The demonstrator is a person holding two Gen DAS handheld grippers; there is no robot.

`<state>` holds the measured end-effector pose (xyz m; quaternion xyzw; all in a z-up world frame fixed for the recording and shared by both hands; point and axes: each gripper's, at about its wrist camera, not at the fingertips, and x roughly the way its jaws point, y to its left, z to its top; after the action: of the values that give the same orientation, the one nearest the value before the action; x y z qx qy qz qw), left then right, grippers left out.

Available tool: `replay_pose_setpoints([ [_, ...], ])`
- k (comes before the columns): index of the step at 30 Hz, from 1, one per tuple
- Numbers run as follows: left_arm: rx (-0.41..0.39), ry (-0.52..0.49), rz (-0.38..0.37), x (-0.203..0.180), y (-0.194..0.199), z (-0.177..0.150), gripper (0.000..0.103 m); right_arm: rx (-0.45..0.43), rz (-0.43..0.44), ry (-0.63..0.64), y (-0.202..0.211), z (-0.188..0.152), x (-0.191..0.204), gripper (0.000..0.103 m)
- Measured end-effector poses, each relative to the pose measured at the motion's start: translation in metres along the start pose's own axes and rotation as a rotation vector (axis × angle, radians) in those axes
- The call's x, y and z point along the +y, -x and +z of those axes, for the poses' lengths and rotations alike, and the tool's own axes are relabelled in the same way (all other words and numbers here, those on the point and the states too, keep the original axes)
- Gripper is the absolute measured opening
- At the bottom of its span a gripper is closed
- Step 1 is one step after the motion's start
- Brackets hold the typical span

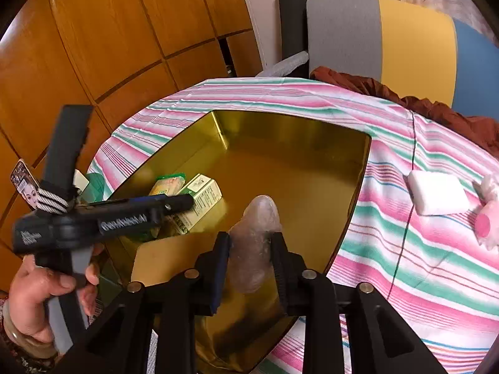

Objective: Organize objects
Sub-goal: 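Carry the green box and plastic item into the gold tray and release both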

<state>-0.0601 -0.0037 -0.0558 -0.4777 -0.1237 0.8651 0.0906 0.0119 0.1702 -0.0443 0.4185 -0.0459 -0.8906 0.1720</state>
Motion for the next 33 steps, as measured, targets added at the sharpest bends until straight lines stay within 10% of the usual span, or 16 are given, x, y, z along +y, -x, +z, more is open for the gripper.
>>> replay_pose_setpoints([
  [11, -0.172, -0.025, -0.053, -0.032, 0.047, -0.003, 0.047, -0.092, -0.013, -0.075, 0.029, -0.006, -0.017, 0.032],
  [33, -0.082, -0.269, -0.284, -0.146, 0.054, -0.070, 0.047, -0.052, -0.258, -0.110, 0.094, -0.049, -0.118, 0.046],
])
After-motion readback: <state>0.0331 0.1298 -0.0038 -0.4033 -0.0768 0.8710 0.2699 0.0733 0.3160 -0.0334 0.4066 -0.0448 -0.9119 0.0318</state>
